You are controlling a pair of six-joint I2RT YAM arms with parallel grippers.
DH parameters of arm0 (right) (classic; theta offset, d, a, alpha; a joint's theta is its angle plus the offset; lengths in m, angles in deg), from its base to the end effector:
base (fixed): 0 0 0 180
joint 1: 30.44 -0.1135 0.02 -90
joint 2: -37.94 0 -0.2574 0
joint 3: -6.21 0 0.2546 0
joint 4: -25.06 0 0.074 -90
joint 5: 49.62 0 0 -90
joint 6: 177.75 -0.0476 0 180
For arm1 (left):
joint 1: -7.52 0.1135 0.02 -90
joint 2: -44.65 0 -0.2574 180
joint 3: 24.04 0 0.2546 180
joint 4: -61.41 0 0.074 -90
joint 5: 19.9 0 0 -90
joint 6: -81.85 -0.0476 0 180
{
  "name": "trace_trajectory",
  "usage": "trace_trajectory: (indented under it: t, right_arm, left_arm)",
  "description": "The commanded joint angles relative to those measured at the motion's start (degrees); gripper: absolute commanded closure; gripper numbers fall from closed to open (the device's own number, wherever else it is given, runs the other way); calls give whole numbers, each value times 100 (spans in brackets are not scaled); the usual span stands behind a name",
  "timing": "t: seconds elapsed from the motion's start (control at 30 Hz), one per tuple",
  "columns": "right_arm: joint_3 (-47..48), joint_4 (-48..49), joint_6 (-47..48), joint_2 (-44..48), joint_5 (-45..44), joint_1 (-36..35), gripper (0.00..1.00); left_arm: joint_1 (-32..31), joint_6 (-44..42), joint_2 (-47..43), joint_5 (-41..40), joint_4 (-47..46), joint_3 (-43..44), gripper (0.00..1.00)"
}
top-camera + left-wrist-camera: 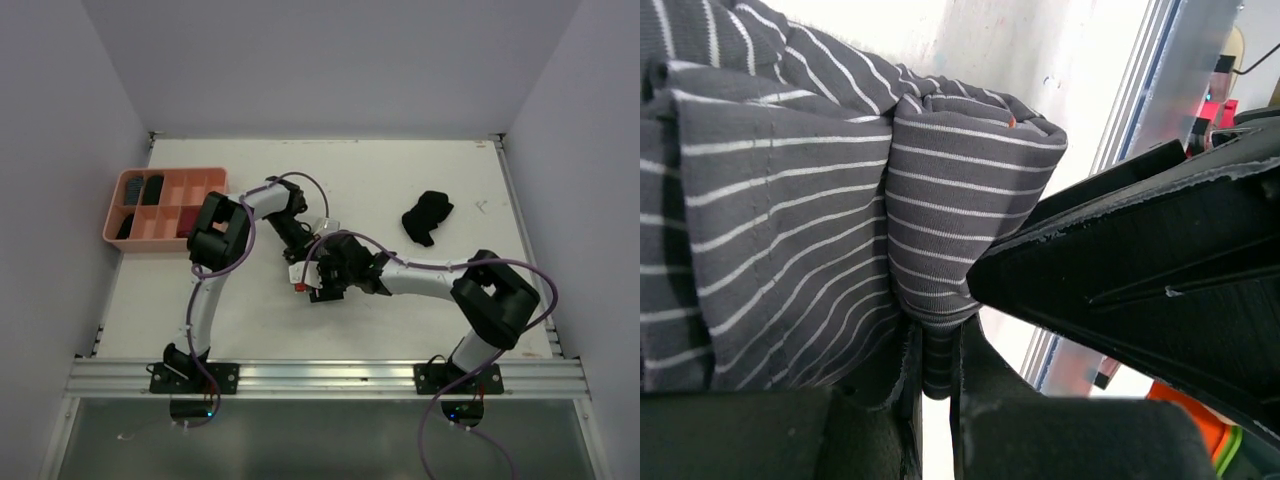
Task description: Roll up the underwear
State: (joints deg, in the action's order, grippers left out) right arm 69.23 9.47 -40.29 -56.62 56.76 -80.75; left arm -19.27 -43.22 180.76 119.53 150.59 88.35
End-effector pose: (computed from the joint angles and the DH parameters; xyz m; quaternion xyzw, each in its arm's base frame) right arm 0.2061 0.2693 0.1492 -0.7284 0.5666 0.1416 0.3583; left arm 0.3388 -0.2116 0.0928 -0.3864 -0.8064 0.4217 0.1503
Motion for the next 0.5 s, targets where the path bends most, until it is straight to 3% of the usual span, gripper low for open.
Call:
trace_trajectory:
  t: [0.0,0.13,0.47]
  right_arm:
    - [-8,679,53,-132,-250,38,38]
    - [1,732,149,-27,-136,38,37]
    - [352,-690,624,-361,778,38,44]
  left_arm:
    - [-108,-492,794,-2201,-1262,-568,96]
    - [-99,-509,759,-2192,-1306,-709,96]
    - [-99,-483,689,-2052,-1350,-692,91]
